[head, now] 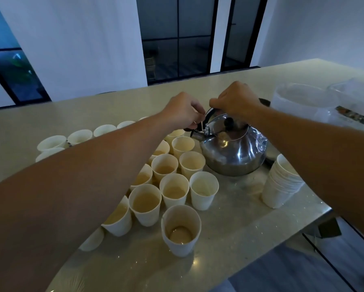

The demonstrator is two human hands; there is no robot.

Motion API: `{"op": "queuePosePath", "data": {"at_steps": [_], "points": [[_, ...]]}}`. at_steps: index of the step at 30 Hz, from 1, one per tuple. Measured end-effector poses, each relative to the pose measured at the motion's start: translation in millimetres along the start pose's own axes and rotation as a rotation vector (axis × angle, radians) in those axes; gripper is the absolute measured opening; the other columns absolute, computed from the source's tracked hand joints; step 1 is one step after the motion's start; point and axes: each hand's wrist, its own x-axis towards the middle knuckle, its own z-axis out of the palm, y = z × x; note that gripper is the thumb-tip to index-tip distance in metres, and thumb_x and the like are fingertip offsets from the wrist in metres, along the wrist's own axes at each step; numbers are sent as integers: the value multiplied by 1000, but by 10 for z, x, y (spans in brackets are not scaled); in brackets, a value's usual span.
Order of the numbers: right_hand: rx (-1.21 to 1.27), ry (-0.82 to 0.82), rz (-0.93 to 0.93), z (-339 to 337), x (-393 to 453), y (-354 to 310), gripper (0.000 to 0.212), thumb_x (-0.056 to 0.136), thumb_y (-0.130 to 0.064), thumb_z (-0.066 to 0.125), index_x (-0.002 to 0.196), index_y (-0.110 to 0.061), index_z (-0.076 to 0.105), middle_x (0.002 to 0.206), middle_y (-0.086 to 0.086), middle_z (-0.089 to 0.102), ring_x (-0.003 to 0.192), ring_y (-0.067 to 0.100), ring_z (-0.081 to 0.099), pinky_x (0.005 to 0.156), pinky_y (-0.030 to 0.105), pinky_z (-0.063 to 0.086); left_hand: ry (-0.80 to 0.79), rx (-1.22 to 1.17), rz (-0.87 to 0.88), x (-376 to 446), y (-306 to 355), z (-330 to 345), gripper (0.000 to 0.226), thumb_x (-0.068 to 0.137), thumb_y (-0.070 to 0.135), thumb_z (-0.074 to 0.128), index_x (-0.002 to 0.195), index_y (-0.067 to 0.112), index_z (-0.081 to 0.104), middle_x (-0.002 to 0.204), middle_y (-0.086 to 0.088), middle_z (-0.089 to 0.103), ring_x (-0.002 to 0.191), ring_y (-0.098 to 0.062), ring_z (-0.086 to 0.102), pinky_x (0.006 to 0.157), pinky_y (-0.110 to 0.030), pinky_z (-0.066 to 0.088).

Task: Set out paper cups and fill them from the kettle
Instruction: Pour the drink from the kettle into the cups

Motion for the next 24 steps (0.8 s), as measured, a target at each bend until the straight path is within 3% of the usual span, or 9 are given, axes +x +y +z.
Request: {"op": "queuePosePath", "data": {"at_steps": [5,11,14,19,24], "points": [[-70,-2,-50,16,9,-91,41,77,-31,68,41,-18,52,41,-6,43,45,13,41,55,27,41,16,40,-5,-45,-68,2,10,89,11,72,96,18,73,93,-4,70,75,-16,71,57,-15,55],[-148,-19,-107,15,2,-200,43,79,-33,67,42,-18,52,45,-5,43,46,14,41,52,26,35,11,14,-58,-23,-144,-2,16,88,10,73,103,13,71,94,-8,72,74,-16,73,63,-21,59],[-180,-27,-133,28,-8,-217,39,80,-36,67,47,-18,59,49,-2,49,50,16,47,54,26,40,8,-17,-89,-8,-168,-14,22,87,10,74,109,10,71,96,-9,72,76,-17,74,67,-24,61],[-200,-33,-149,37,-12,-233,37,81,-39,66,51,-17,64,52,-1,55,52,16,50,58,30,46,-1,-62,-112,23,-205,-23,15,86,6,74,101,7,74,94,-11,73,74,-18,74,67,-25,61],[-214,-33,-148,7,-10,-240,39,81,-36,66,47,-17,60,47,-3,47,48,15,44,53,26,38,4,-83,-126,51,-207,8,13,86,5,74,99,6,75,93,-12,73,75,-20,74,71,-29,62]]}}
